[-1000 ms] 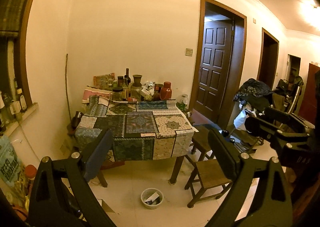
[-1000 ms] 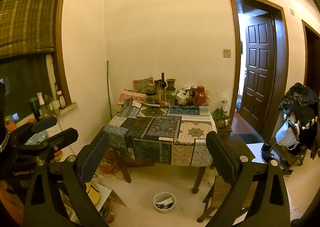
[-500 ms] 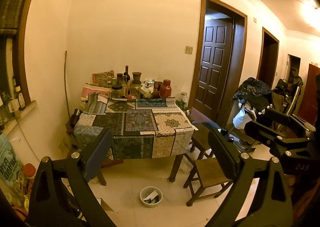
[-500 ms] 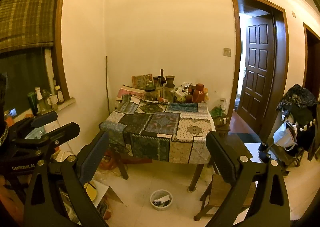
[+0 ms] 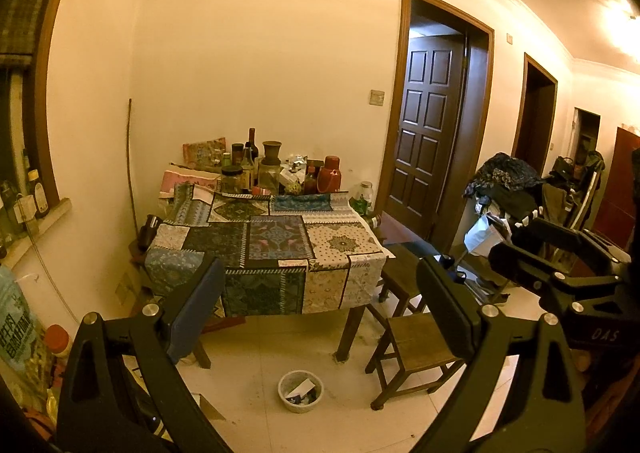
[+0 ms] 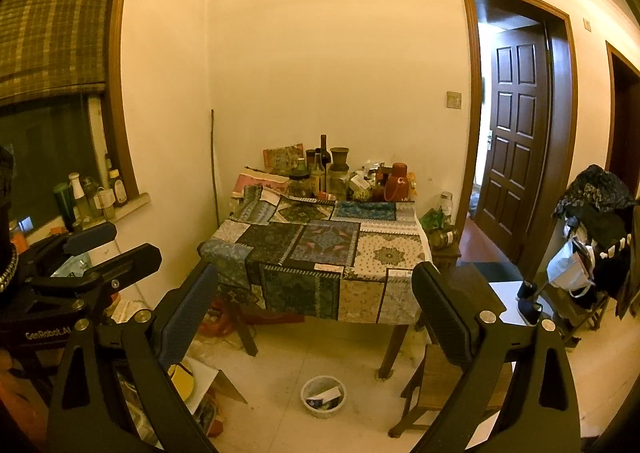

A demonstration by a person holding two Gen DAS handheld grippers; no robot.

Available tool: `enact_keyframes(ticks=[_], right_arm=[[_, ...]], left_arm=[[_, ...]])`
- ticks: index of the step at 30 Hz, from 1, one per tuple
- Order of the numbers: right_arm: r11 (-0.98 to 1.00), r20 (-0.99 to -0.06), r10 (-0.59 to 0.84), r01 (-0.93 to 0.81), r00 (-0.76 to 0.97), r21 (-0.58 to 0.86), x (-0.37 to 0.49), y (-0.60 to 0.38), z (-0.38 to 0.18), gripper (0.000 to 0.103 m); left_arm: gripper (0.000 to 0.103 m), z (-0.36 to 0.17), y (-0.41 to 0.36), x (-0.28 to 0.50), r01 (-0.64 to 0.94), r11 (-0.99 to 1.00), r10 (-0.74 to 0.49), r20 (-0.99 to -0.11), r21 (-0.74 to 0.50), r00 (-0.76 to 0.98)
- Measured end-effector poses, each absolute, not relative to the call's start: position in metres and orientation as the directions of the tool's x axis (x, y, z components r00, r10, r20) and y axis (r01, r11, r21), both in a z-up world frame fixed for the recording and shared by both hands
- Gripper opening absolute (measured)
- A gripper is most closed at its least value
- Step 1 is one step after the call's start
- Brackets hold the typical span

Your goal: Collect trash

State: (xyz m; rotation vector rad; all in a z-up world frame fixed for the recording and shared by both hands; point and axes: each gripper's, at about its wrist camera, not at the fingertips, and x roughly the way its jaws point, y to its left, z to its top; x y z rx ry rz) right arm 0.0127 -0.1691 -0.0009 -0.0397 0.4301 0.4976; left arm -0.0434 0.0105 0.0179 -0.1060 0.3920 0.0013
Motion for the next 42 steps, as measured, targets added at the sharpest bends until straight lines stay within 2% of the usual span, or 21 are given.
enact_keyframes(ticks=[42], right_arm=[[0.881,-0.448,0.454,-0.464,0.771,0.094,0.029,-0.169,-0.011,0.097]], left_arm=[[0.098,0.003,0.007,-0.021,-0.012,0.995,-0.030,-0.417,-0.098,0.908]])
